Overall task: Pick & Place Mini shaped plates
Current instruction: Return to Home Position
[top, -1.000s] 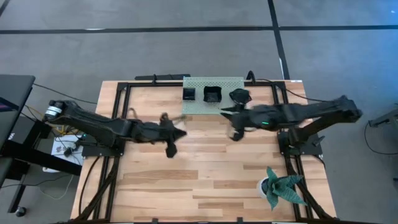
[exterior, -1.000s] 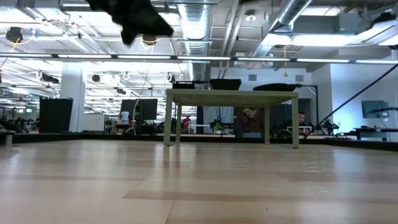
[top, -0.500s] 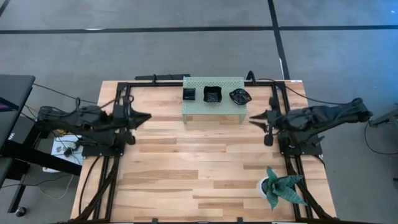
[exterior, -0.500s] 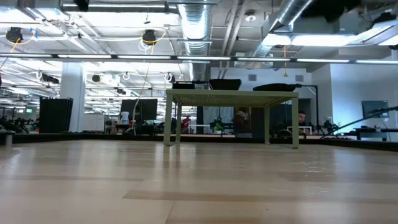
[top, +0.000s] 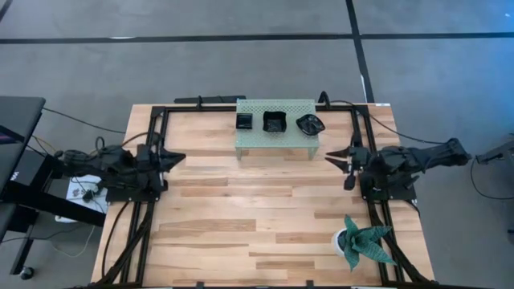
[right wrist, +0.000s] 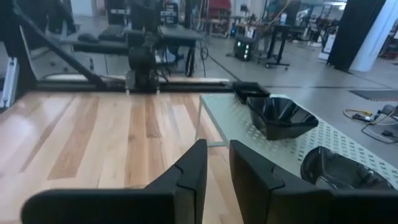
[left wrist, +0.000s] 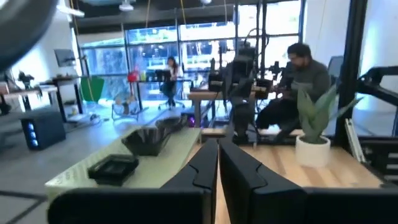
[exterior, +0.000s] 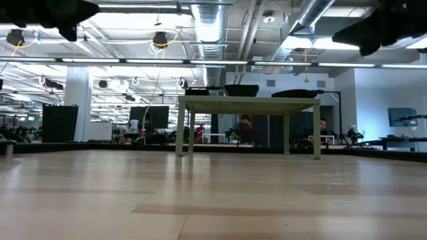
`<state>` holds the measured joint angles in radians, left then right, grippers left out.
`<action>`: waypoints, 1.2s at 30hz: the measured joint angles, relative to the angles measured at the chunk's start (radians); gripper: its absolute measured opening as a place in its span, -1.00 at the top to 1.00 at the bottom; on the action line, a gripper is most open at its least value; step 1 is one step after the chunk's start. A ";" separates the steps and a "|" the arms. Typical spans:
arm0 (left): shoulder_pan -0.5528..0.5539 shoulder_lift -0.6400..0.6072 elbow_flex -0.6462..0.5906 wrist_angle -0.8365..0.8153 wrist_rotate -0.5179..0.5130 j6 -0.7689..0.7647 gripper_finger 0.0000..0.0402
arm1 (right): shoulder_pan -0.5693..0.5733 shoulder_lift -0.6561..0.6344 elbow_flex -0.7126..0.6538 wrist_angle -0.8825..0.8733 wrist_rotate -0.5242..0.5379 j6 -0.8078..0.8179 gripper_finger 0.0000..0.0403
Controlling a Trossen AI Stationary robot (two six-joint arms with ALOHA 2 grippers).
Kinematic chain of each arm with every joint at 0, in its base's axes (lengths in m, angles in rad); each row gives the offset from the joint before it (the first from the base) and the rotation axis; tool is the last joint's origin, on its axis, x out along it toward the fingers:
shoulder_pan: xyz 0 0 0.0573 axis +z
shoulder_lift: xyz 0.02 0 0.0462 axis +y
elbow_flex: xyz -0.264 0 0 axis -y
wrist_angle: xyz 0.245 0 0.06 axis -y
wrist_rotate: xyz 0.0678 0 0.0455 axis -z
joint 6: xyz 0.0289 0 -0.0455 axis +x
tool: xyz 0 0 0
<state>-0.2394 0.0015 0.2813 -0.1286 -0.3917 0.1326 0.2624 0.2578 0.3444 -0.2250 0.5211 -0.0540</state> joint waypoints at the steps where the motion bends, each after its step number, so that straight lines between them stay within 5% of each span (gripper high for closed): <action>1: 0.000 0.006 0.000 0.009 -0.001 0.014 0.92 | 0.000 -0.028 -0.016 0.006 -0.001 0.000 0.68; 8: 0.000 -0.001 -0.007 0.033 -0.006 0.044 0.92 | -0.001 -0.255 -0.128 0.046 -0.053 -0.012 0.68; 24: 0.000 -0.001 -0.209 0.141 -0.009 -0.023 0.92 | -0.004 -0.255 -0.337 0.358 -0.052 -0.027 0.68; 36: 0.005 0.002 -0.276 0.212 -0.027 -0.062 0.92 | -0.037 -0.252 -0.337 0.349 -0.049 -0.034 0.69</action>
<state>-0.2344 0.0031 0.0055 0.0834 -0.4183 0.0704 0.2256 0.0055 0.0071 0.1238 0.4721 -0.0875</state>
